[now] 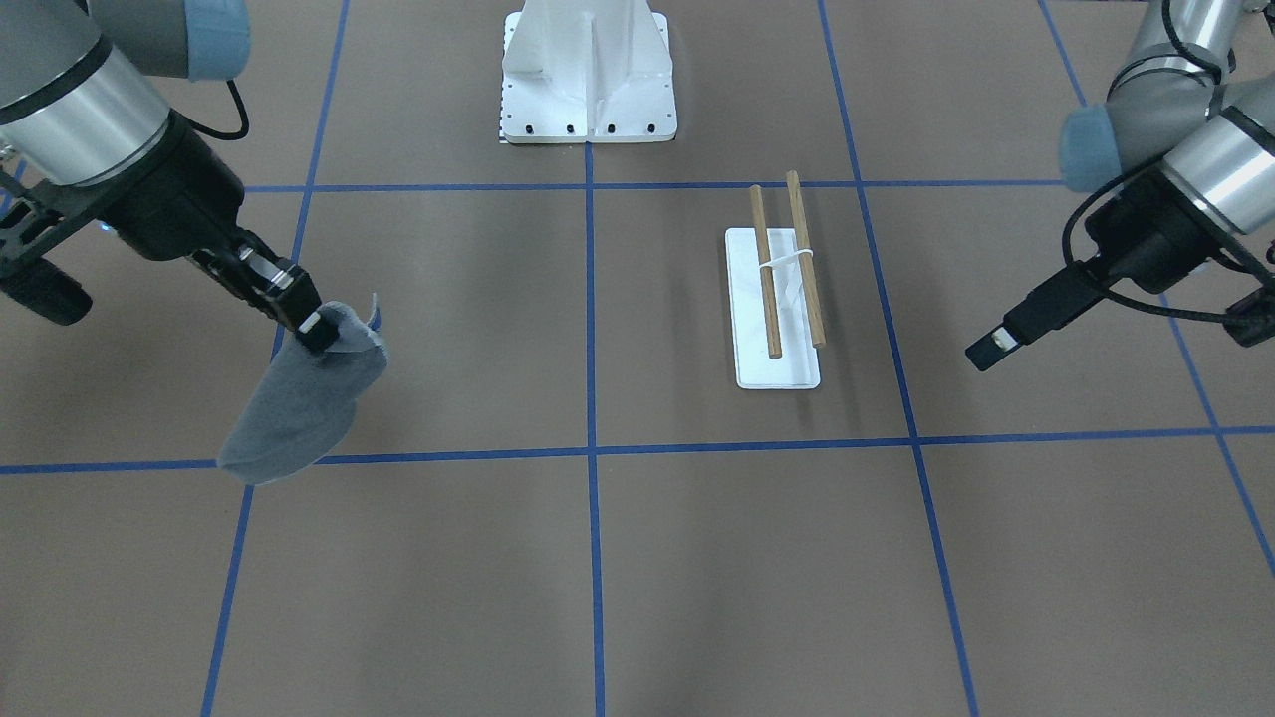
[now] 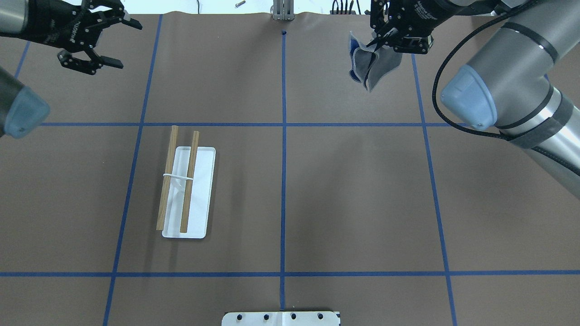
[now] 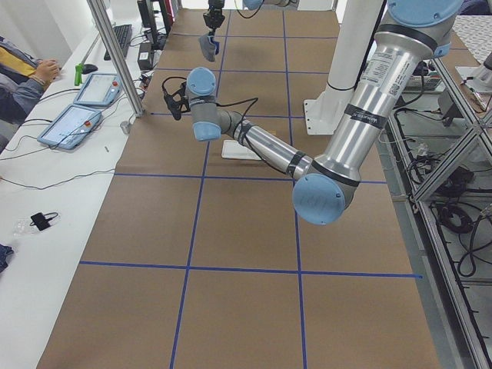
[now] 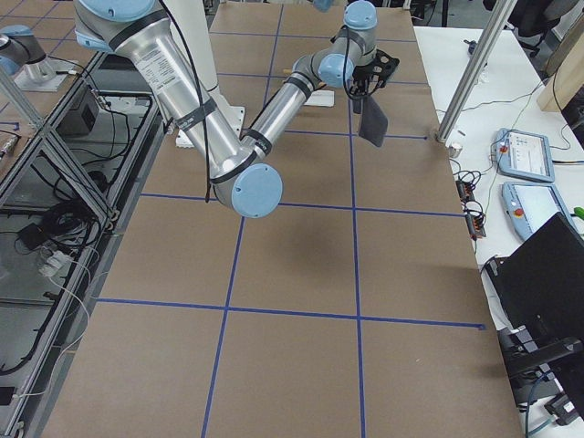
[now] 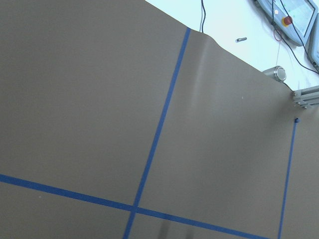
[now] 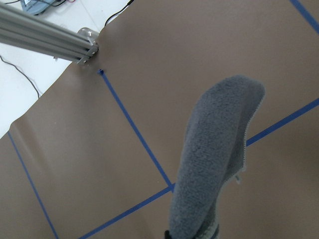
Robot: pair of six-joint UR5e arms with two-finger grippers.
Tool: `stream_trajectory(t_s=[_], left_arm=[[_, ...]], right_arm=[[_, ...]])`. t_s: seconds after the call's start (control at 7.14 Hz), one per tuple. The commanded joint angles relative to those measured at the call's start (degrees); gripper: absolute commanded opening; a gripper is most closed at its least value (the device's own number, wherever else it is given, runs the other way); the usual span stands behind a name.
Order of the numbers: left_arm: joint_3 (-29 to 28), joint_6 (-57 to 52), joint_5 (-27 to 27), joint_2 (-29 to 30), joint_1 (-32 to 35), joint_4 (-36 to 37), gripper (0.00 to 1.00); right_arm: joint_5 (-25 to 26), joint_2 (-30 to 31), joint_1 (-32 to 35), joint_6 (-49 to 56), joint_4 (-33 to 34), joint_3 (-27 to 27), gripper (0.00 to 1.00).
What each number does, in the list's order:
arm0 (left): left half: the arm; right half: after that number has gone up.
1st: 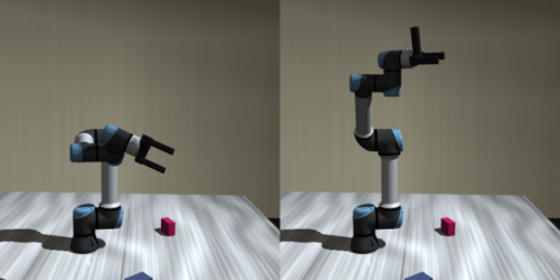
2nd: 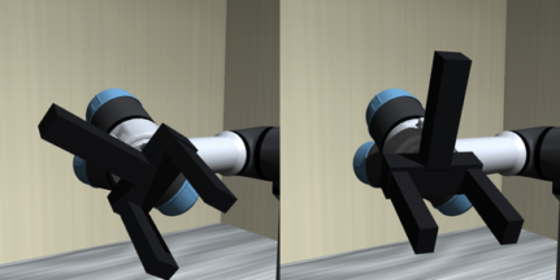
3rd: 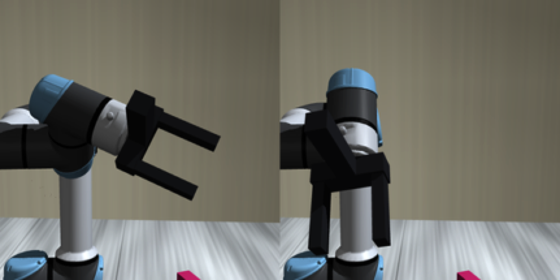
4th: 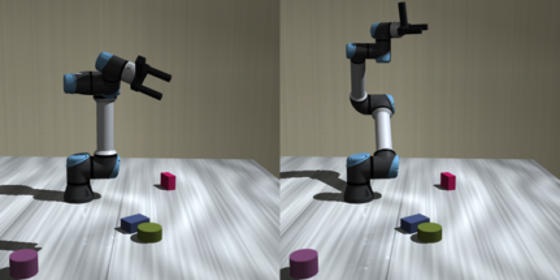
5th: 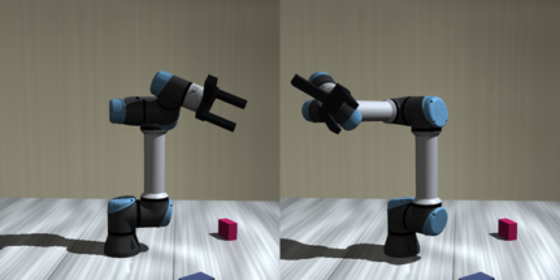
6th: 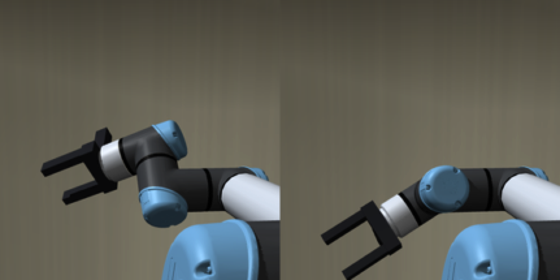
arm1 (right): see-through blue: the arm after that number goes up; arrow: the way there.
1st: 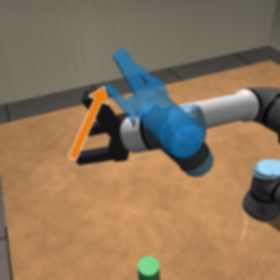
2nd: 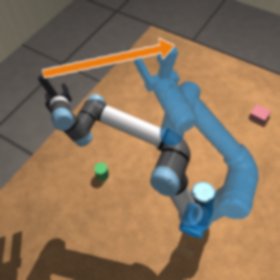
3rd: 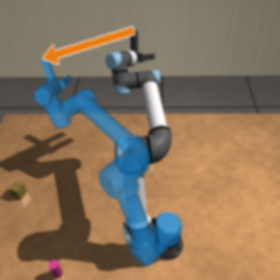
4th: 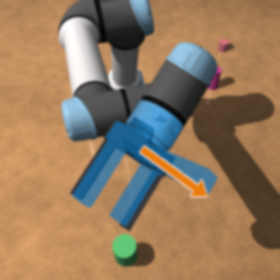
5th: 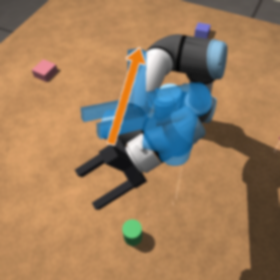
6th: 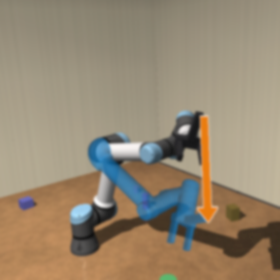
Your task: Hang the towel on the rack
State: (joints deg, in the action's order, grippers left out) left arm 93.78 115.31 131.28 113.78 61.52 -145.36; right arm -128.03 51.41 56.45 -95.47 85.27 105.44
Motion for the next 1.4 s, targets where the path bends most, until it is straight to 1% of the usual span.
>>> stream_trajectory(t_s=[0.0, 0.14, 0.28, 0.42, 0.56, 0.7, 0.84, 0.98, 1.26], left_arm=[[0.0, 15.94, -7.92, 0.22, -4.38, -8.34, 0.98], [-0.52, 21.3, -10.32, 0.22, -5.44, -12.28, 0.98], [-0.52, 25.62, -13.04, 0.48, -7.36, -13.54, 0.98], [-0.52, 29.06, -13.85, 1.17, -9.12, -13.98, 0.98], [-0.52, 33.09, -14.64, 1.18, -11.84, -16.86, 0.98], [-0.35, 39.14, -17.6, 1.18, -14.47, -19.06, 0.98], [-0.26, 42.77, -20.42, 1.18, -16.85, -21.09, 0.98], [-0.17, 43.67, -22.54, 1.27, -18.35, -22.15, 0.98], [-0.09, 43.77, -24.48, 2.06, -19.07, -22.16, 0.98]], right_arm=[[3.29, -3.67, -4.48, -1.04, -1.06, 0.37, 0.0], [5.75, -3.94, -7.03, -3.3, -4.64, 0.2, 0.0], [8.56, -4.03, -9.32, -6.63, -8.41, 0.11, 0.0], [10.93, -4.12, -10.91, -7.79, -10.28, -0.06, 0.0], [13.74, -4.99, -11.62, -8.59, -10.82, -0.24, 0.0], [15.08, -5.35, -11.97, -9.64, -11.0, -0.24, 0.0], [16.13, -6.14, -12.24, -11.39, -11.09, -0.33, 0.0], [17.71, -6.58, -13.2, -13.67, -12.83, -0.5, 0.0], [21.4, -6.58, -15.83, -16.33, -15.12, -0.94, 0.0]])
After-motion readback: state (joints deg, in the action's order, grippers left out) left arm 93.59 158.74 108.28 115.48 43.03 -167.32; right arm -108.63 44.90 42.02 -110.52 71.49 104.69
